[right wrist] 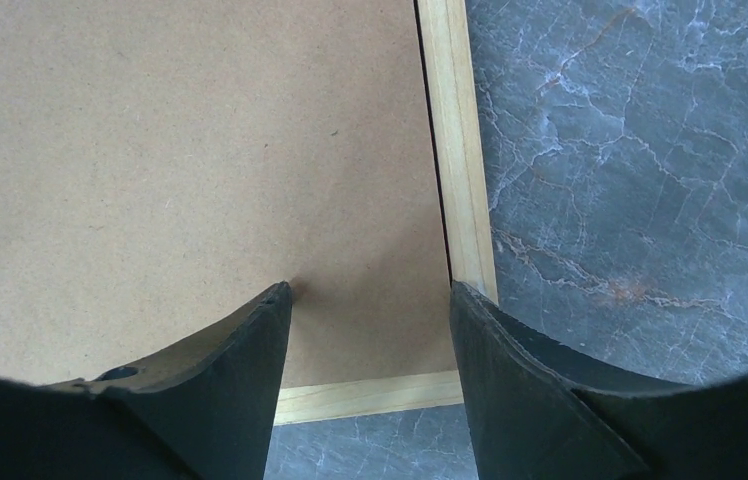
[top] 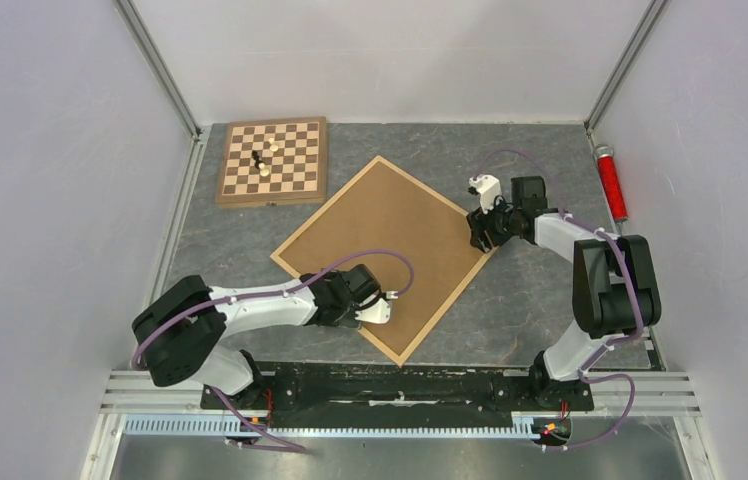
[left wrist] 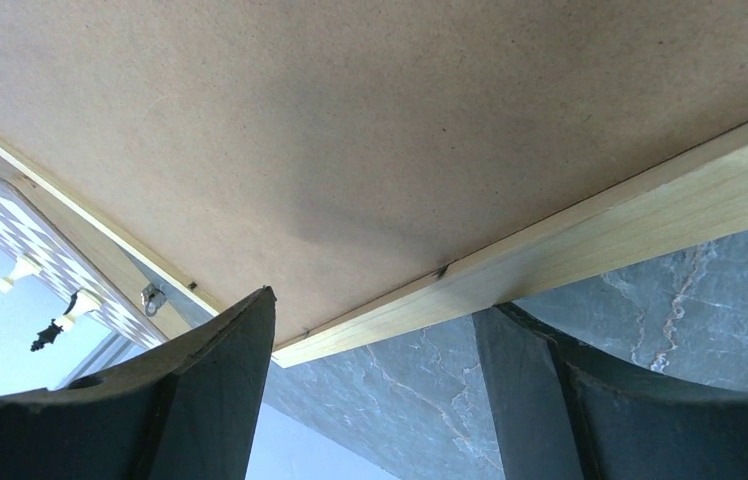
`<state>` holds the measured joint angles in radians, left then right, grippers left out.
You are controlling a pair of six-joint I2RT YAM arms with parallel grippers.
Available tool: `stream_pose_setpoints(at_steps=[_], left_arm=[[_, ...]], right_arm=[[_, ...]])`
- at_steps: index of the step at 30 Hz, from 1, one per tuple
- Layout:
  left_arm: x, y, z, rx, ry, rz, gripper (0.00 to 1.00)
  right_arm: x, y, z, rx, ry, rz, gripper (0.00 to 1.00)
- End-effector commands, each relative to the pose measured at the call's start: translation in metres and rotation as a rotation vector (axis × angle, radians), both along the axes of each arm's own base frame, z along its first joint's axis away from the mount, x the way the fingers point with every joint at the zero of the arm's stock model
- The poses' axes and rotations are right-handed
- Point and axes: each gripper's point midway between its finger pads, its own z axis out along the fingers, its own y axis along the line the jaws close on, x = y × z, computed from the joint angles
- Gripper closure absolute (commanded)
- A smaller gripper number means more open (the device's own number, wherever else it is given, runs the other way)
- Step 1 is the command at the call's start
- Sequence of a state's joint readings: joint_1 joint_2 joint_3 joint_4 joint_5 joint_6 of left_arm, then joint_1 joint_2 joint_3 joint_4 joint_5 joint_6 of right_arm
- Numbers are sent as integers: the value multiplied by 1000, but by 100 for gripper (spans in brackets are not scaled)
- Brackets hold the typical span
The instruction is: Put the photo into the frame
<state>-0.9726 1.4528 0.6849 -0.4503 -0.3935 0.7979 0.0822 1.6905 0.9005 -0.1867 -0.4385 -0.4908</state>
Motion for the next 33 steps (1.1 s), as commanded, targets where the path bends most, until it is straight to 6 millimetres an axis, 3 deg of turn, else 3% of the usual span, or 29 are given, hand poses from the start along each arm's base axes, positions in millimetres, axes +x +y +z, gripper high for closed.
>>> stream_pose_setpoints(at_steps=[1,13,21,33], left_arm=[[7,-30,-11,-144,4,34,21],[10,-31,-11,-125,0,39,21],[7,-26,-12,-113,1,41,21],[-7,-23,-13,-131,62,22,21]], right_arm=[[-114,12,-70,-26,444,61,39],[-130,3,-82,-210,494,87,38],[-104,-5,-69,-269,426,35,35],[-77,2,-79,-284,474,15,33]])
